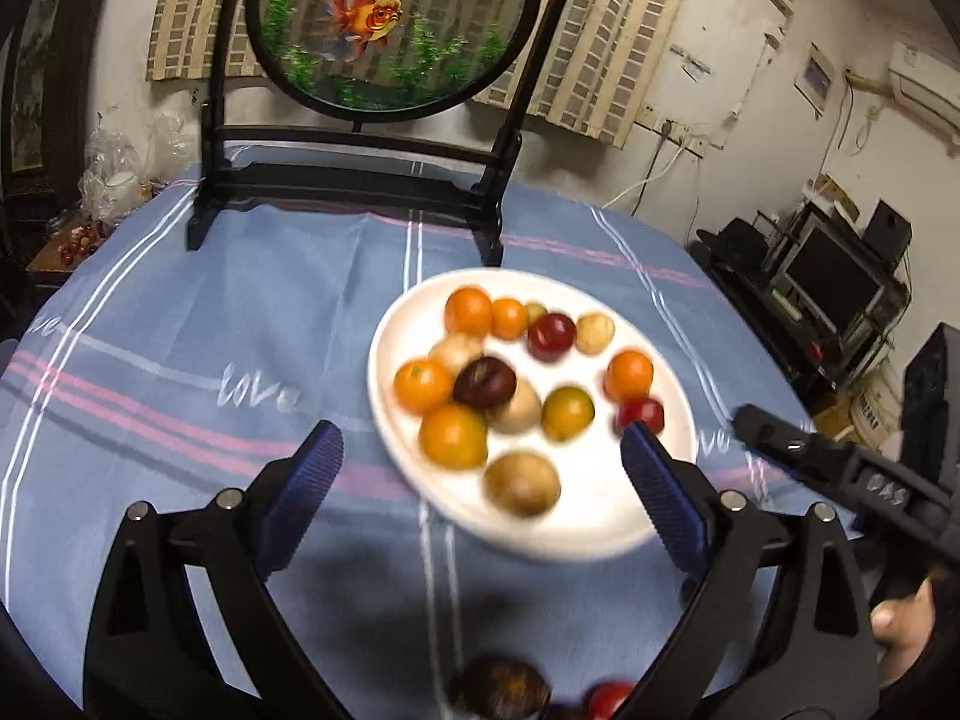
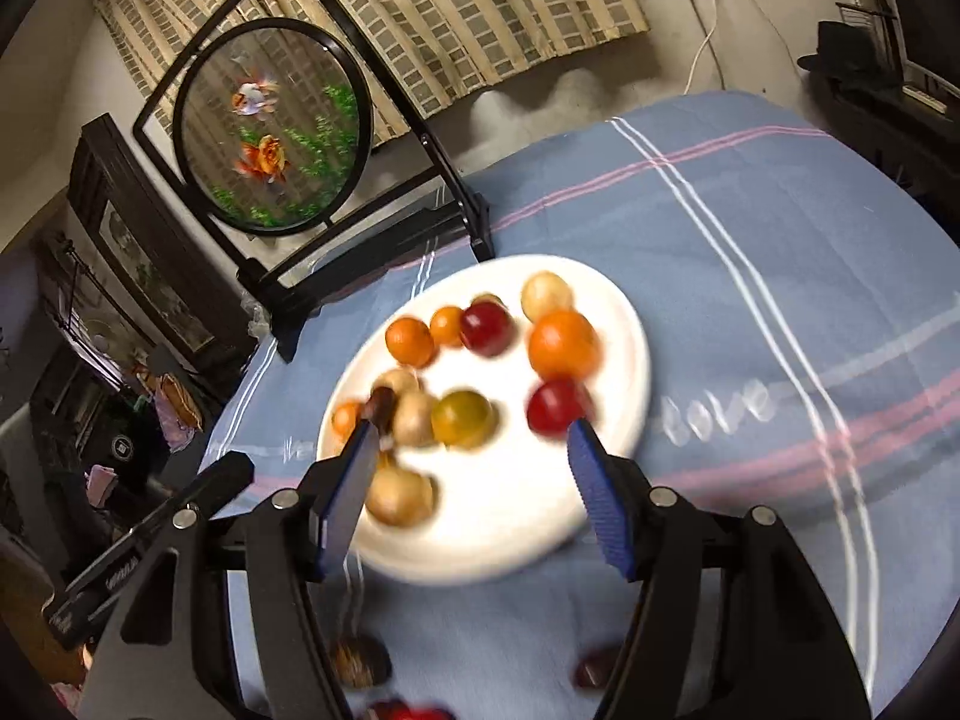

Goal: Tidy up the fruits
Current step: 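Withdraw both open grippers from the plate toward the remaining fruits, then grasp a dark purple tomato with the left gripper while the right gripper grasps a dark red tomato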

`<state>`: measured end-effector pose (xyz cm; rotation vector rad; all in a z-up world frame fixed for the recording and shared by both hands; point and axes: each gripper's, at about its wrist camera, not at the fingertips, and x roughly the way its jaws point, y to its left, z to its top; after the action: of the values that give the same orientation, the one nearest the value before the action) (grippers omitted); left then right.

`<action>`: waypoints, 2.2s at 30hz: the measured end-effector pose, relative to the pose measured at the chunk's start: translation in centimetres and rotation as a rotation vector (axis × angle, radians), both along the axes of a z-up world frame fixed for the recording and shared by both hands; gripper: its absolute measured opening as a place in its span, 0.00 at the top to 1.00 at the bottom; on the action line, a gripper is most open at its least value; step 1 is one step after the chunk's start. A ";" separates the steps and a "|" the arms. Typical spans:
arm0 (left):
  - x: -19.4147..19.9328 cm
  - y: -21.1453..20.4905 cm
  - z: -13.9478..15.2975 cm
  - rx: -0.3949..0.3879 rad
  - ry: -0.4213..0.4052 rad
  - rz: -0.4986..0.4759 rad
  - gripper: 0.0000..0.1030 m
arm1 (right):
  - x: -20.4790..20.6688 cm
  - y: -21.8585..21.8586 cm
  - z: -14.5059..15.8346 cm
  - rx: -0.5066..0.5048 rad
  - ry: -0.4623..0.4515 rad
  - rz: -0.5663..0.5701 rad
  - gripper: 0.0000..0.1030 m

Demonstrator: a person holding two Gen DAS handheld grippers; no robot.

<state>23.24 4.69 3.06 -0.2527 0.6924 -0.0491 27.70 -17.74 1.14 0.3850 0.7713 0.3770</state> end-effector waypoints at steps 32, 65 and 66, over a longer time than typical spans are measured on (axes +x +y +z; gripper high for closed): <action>-4.0 -1.7 -5.9 0.160 0.083 -0.086 0.06 | -5.8 -1.0 -5.0 -0.171 -0.004 0.045 0.24; -3.8 -2.0 -6.9 0.056 0.181 -0.140 0.06 | -4.6 0.5 -5.4 -0.266 0.032 0.052 0.68; -3.8 -2.1 -7.2 0.045 0.193 -0.147 0.06 | -4.5 0.5 -5.6 -0.262 0.040 0.058 0.68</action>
<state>19.47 2.56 -4.10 -0.1639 0.9025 -0.1511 23.16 -17.22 -4.42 0.1253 0.8601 0.3183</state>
